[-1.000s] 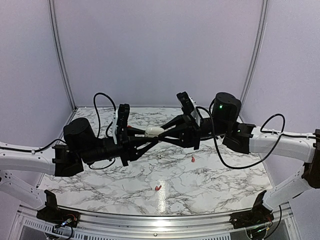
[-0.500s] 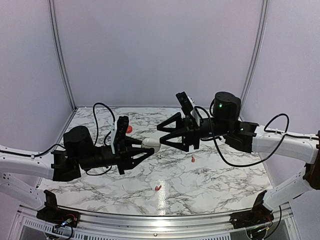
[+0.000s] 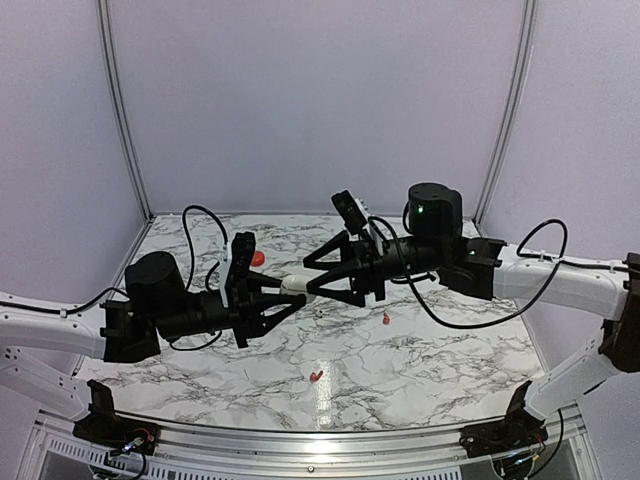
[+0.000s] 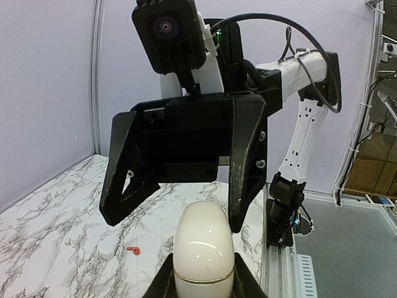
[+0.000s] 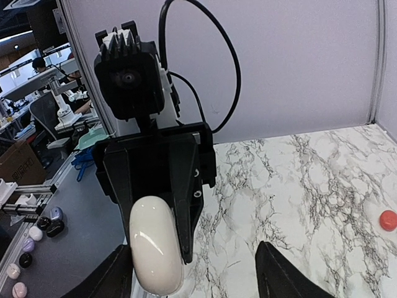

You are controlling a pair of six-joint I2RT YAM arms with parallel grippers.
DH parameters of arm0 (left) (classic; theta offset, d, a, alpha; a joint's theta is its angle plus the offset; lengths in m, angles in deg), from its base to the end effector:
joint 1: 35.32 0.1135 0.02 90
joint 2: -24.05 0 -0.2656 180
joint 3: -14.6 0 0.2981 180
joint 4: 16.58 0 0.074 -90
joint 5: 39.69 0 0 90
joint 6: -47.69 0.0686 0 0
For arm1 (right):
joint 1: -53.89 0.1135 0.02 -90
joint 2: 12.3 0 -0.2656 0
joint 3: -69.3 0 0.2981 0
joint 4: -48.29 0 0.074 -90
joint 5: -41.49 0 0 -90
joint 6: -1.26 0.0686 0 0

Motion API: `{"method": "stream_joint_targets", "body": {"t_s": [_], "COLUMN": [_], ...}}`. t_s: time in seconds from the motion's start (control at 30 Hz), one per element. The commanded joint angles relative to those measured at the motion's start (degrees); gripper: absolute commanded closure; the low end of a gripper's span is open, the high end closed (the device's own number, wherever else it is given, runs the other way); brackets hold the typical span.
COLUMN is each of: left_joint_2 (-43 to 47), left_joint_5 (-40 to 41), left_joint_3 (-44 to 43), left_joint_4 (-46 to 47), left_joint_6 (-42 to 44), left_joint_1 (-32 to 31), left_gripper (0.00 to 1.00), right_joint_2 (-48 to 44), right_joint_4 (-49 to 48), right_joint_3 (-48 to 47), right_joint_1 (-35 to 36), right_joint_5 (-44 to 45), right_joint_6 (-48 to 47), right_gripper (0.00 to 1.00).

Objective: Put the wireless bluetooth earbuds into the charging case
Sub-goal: Open the charging case at the center of the board.

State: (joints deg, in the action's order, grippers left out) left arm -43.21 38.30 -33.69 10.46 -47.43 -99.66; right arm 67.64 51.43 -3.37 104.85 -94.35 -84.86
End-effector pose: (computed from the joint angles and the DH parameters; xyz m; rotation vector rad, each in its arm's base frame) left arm 0.1339 -0.3117 0.2814 0.9143 1.2347 -1.1327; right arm 0.2069 0.3332 0.3153 -1.3019 1.3989 1.3679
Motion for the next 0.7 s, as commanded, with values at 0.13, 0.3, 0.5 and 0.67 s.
{"method": "stream_joint_targets", "body": {"t_s": [0.13,0.3,0.5,0.67], "left_joint_2": [0.6,0.7,1.1,1.5], "left_joint_5": [-1.6,-4.2,-6.5,-7.3], "left_joint_3": [0.2,0.8,1.6,1.9], "left_joint_4": [0.8,0.8,0.8,0.8], "left_joint_6": [1.8,3.5,4.4,4.8], "left_joint_1": [0.2,0.1,0.1,0.1], "left_gripper": [1.0,1.0,1.0,1.0], "right_joint_2": [1.3,0.9,0.3,0.0], "right_joint_4": [3.8,3.9,2.4,1.4], "right_joint_3": [-4.0,-4.4,-3.9,-2.9], "right_joint_1": [0.5,0.2,-1.5,-2.8], "right_joint_5": [5.0,8.9,11.0,11.4], "right_joint_6": [-2.4,-1.4,0.9,1.9], "right_gripper": [0.35,0.37,0.39,0.4]}}
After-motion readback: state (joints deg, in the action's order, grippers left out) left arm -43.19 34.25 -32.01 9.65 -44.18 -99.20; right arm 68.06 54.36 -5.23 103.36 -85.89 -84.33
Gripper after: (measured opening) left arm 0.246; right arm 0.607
